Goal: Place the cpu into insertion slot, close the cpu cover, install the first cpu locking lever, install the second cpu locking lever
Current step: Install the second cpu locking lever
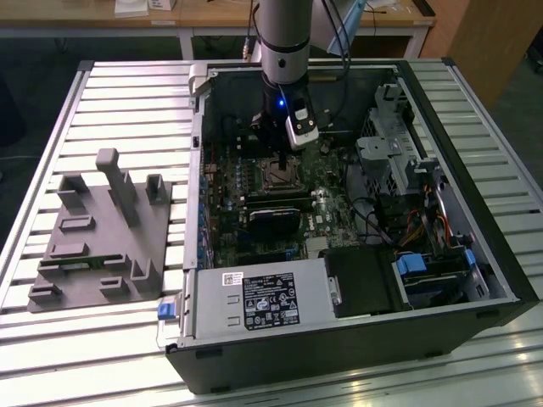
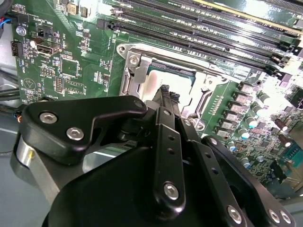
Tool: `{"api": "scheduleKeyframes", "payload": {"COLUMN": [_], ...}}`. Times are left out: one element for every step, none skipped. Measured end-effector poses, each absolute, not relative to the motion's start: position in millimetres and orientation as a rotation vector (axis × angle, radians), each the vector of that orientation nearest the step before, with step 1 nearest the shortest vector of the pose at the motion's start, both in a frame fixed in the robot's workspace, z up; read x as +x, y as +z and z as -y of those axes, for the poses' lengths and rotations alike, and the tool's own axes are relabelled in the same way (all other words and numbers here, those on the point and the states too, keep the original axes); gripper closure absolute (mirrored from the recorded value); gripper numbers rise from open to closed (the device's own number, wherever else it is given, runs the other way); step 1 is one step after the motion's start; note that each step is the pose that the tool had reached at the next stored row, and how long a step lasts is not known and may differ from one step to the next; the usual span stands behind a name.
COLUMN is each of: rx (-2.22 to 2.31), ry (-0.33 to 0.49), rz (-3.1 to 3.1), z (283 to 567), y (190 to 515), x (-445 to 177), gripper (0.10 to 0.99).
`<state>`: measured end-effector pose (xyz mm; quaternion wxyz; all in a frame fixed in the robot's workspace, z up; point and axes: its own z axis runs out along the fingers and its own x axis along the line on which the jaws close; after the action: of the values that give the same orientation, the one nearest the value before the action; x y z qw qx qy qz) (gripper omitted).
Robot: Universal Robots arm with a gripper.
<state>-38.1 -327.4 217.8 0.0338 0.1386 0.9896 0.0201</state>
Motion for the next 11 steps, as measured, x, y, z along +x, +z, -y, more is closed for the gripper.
{"api": "scheduleKeyframes", "payload": {"rx": [0.426, 0.426, 0.426, 0.426, 0.426, 0.426, 0.426, 0.426, 0.426, 0.426, 0.426], "ry": [0.062, 0.061, 0.061, 0.062, 0.062, 0.062, 0.062, 0.062, 0.062, 0.062, 0.062], "rz": [-3.044, -3.044, -3.044, -3.044, -3.044, -3.044, -3.044, -3.044, -3.043, -3.043, -3.043], "z": [327.4, 327.4, 327.4, 327.4, 327.4, 327.4, 327.4, 327.4, 327.4, 327.4, 327.4], "y": [217.8, 218.3, 218.9, 219.8, 221.2, 222.7, 224.3, 226.2, 228.2, 230.0, 231.7], "x": [-38.1, -38.1, -38.1, -38.1, -38.1, -38.1, -38.1, -38.1, -38.1, -38.1, -38.1], "gripper": [0.98, 0.98, 0.98, 0.98, 0.98, 0.98, 0.98, 0.98, 0.98, 0.98, 0.98]}}
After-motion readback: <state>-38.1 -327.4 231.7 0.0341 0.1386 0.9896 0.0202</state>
